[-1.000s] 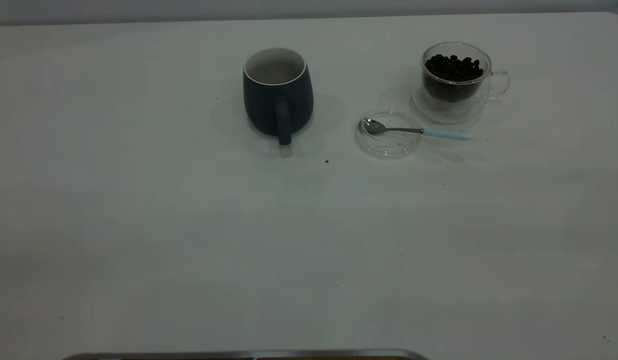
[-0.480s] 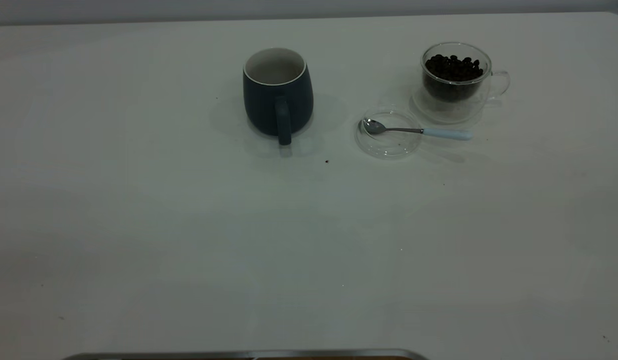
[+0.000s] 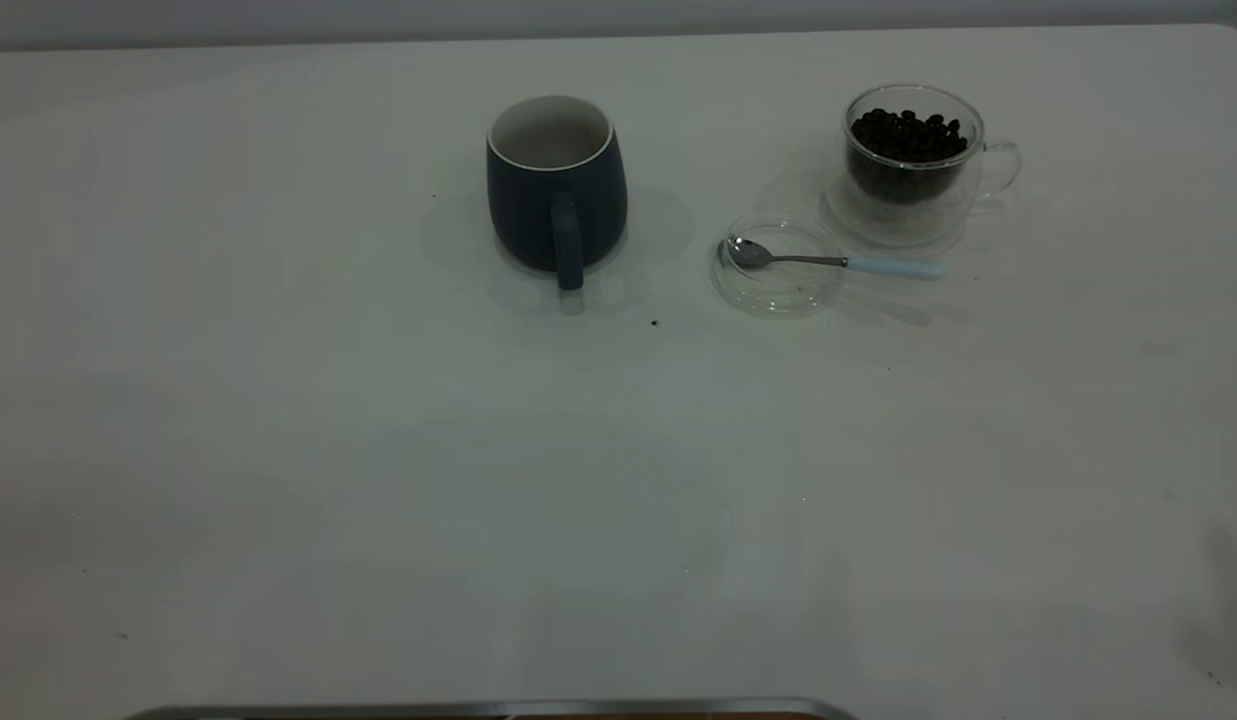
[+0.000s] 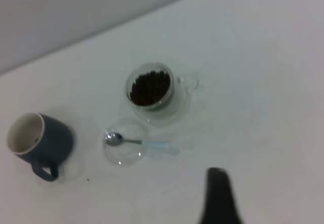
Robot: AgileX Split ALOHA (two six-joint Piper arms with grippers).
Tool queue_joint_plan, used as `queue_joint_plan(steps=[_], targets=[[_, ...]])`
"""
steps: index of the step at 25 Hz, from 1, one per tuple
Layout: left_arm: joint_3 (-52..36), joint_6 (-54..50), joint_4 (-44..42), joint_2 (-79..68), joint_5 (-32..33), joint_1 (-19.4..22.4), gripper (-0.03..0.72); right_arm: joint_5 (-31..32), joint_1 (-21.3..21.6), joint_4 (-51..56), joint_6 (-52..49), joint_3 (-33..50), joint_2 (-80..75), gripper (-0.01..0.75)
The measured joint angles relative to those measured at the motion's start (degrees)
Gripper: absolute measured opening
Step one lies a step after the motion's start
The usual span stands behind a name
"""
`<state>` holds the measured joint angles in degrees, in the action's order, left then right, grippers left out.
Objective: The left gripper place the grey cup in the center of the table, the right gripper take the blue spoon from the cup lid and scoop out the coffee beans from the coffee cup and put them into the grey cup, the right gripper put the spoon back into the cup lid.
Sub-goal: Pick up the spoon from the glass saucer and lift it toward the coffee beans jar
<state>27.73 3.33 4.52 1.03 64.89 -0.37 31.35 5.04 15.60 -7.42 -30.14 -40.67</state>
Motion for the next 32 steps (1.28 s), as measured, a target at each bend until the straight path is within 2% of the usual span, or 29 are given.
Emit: queue_joint_plan(steps=[2,4,8,15,22,24,32], targets=[[0.0,0.0,0.0,0.0,0.0,0.0,0.53,-3.6,0.0,3.3,3.5,-0.4,-8.2,0.686],[0.0,0.0,0.0,0.0,0.0,0.0,0.53,-7.0,0.0,7.2,6.9,-0.5,-15.5,0.734],[0.0,0.0,0.0,0.0,0.0,0.0,0.53,-11.7,0.0,19.7,17.5,-1.2,-28.6,0.749],[0.0,0.0,0.0,0.0,0.0,0.0,0.53,-12.4,0.0,52.2,48.5,-5.4,-46.5,0.749],[0.0,0.0,0.0,0.0,0.0,0.0,0.53,-7.3,0.2,83.1,77.3,-7.1,-62.9,0.749],[0.0,0.0,0.0,0.0,0.0,0.0,0.53,-5.0,0.8,85.9,81.2,-8.1,-67.3,0.747],[0.0,0.0,0.0,0.0,0.0,0.0,0.53,5.1,1.4,87.1,84.1,-16.3,-83.9,0.737]])
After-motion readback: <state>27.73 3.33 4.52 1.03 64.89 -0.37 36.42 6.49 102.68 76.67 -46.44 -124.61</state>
